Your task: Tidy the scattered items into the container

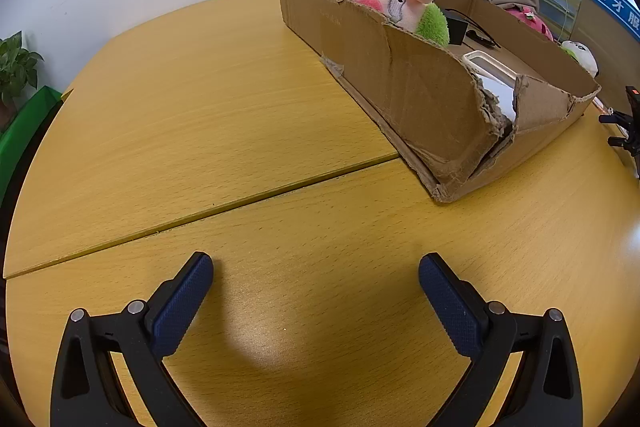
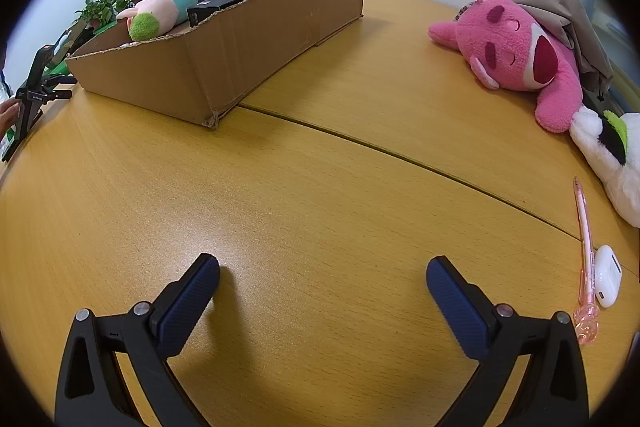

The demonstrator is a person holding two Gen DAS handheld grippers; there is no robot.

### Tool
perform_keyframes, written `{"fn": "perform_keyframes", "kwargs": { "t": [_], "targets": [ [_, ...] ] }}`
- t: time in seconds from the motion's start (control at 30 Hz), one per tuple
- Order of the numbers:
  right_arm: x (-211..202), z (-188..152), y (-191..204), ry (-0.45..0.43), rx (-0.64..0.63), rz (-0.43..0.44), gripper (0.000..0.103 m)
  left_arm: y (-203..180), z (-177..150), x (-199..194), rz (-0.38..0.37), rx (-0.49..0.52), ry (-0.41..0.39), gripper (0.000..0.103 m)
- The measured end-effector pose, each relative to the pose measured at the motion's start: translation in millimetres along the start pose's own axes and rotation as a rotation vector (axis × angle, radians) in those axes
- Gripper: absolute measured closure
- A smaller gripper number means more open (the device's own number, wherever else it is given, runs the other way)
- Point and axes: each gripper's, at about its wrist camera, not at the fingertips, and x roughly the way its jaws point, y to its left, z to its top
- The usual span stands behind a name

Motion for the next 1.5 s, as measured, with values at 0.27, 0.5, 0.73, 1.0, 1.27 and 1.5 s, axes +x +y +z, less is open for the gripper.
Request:
{"fn": "perform_keyframes", "kwargs": {
  "t": [0.27,0.5,0.73,1.0,1.27,1.5],
  "targets": [
    [0.3,-0.3,-0.3,0.000,-0.001,0.000,0.000,-0.6,0.2,0.6,0.000,-0.001,-0.002,0.000],
    [0.6,-0.5,-0.4,0.000,-0.001,0.000,0.000,-0.6,-0.7,0.9,0.001,-0.001,-0.004,0.000],
    [0.8,-0.5,-0.6,0.000,-0.001,0.000,0.000,-0.9,-0.6,1.0,0.001,-0.001,-0.005,0.000],
    [0.8,-0.6,-0.7,0.000,-0.002,0.001,0.000,-0.9,-0.9,1.0,0.001,-0.002,-0.006,0.000],
    [0.8,-0.7,-0.8,0.000,-0.002,0.001,0.000,-1.0,-1.1,1.1,0.001,-0.002,-0.006,0.000],
    [1.0,-0.8,-0.6,0.000,0.000,0.000,0.000,5.2,-6.8,-4.8,0.000,-0.002,-0.008,0.000]
  ]
}}
